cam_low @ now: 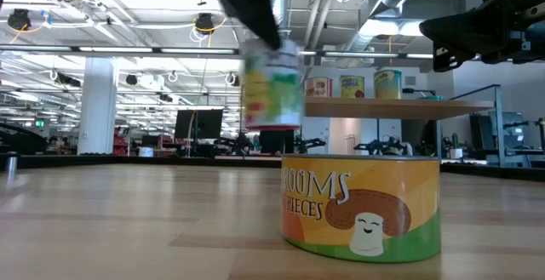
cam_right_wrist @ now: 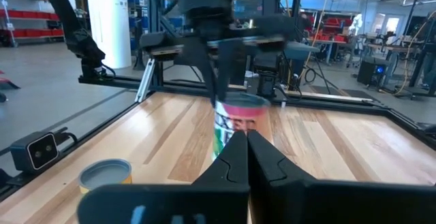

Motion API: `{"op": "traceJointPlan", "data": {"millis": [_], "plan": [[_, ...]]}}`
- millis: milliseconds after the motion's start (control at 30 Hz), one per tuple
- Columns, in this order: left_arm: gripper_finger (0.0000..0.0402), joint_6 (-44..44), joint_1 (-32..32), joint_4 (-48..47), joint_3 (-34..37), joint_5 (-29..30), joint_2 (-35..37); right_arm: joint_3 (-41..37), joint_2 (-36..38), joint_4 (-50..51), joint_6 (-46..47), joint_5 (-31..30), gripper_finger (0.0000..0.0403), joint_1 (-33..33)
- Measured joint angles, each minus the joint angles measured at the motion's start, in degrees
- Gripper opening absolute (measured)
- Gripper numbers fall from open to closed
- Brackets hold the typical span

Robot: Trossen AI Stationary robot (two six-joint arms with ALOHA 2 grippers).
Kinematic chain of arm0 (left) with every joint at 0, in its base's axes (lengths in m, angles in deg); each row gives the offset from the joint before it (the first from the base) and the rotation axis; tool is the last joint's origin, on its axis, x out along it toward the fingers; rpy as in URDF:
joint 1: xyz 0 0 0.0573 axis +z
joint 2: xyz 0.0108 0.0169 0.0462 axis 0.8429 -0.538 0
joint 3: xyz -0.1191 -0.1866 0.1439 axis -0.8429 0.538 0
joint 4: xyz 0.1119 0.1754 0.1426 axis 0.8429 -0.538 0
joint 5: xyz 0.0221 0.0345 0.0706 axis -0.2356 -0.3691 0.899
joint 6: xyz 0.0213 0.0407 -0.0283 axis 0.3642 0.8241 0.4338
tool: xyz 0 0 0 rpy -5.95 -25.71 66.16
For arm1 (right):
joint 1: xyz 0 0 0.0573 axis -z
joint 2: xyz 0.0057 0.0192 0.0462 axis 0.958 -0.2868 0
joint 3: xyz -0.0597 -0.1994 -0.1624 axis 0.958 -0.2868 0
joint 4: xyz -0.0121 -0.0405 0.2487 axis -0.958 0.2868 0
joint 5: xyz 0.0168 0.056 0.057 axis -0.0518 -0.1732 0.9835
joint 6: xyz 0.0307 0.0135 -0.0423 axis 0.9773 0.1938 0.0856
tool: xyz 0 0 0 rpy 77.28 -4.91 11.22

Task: Pick and place cans onto a shelf
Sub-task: Put the canned mixed fruits on the shelf

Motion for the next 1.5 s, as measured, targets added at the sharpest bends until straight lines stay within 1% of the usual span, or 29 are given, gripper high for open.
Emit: {"op": "traceJointPlan", "data": {"millis": [67, 167, 267, 333, 433, 500, 600, 633, 667, 733, 767, 800, 867, 933, 1000, 1067, 1167, 1267, 1500], "plan": [[0.0000, 4.1, 3.1, 6.8, 1.6, -3.1, 0.1, 0.0, 0.0, 0.2, -0.2, 0.0, 0.0005, 0.0], [0.0000, 7.8, 6.9, 10.3, 3.8, -7.0, 0.1, 0.0, 0.0, -0.1, -1.9, 0.0, 0.0005, 0.0], [0.0000, 10.7, 9.7, 17.7, 6.4, -9.3, 0.1, 0.0, 0.0, -0.3, -3.9, 0.0, 0.0005, 0.7], [0.0000, 11.5, 11.2, 17.8, 7.0, -10.8, 0.0, 0.3, 0.0, -0.2, -5.1, 0.0, 0.0005, 1.6], [0.0000, 14.3, 12.7, 19.0, 7.0, -10.9, 0.1, 1.6, 0.0, 0.2, -7.0, 0.1, 0.0005, 3.6], [0.0000, 15.2, 13.6, 20.7, 6.9, -11.6, -0.5, 2.5, 0.0, 0.9, -8.5, 1.3, 0.0004, 4.9], [0.0000, 16.3, 14.9, 21.7, 7.0, -15.0, -1.2, 4.6, 0.0, 3.6, -9.1, 3.2, 0.0004, 7.1], [0.0000, 16.7, 15.3, 23.6, 6.8, -15.7, -2.1, 5.4, 0.0, 5.0, -9.2, 3.8, 0.0004, 7.7], [0.0000, 17.1, 15.7, 25.0, 6.7, -16.1, -2.7, 6.1, 0.0, 6.3, -9.2, 4.3, 0.0004, 8.4], [0.0000, 17.6, 16.2, 22.7, 7.2, -16.6, -3.0, 7.4, 0.0, 8.6, -9.2, 5.2, 0.0004, 9.4], [0.0000, 18.0, 16.4, 24.6, 7.1, -16.9, -3.6, 8.1, 0.0, 9.6, -9.1, 5.7, 0.0004, 9.6], [0.0000, 18.2, 16.6, 26.6, 6.8, -17.0, -4.1, 8.5, 0.0, 10.5, -9.0, 5.8, 0.0004, 9.7], [0.0000, 18.2, 16.8, 25.0, 6.9, -17.2, -4.1, 8.9, 0.0, 11.6, -9.0, 6.1, 0.0004, 9.4], [0.0000, 18.4, 16.8, 26.7, 6.8, -18.6, -5.3, 9.4, 0.1, 12.7, -8.8, 6.1, 0.0004, 8.9], [0.0000, 18.4, 16.8, 25.6, 7.1, -19.0, -6.0, 9.6, 0.1, 13.8, -8.3, 6.0, 0.0004, 8.6], [0.0000, 18.5, 16.5, 28.6, 6.9, -19.1, -7.3, 9.8, 0.1, 14.4, -8.0, 6.0, 0.0004, 8.2], [0.0001, 18.0, 16.3, 28.1, 6.9, -19.2, -7.3, 9.8, 0.1, 14.5, -7.7, 6.0, 0.0004, 7.4], [0.0014, 17.4, 16.3, 28.3, 6.9, -19.3, -7.3, 9.8, 0.1, 15.4, -7.0, 6.0, 0.0005, 7.0], [0.0072, 17.4, 16.3, 27.3, 6.4, -19.2, -5.6, 9.8, 0.1, 15.4, -5.6, 5.8, 0.0005, 6.7]]}}
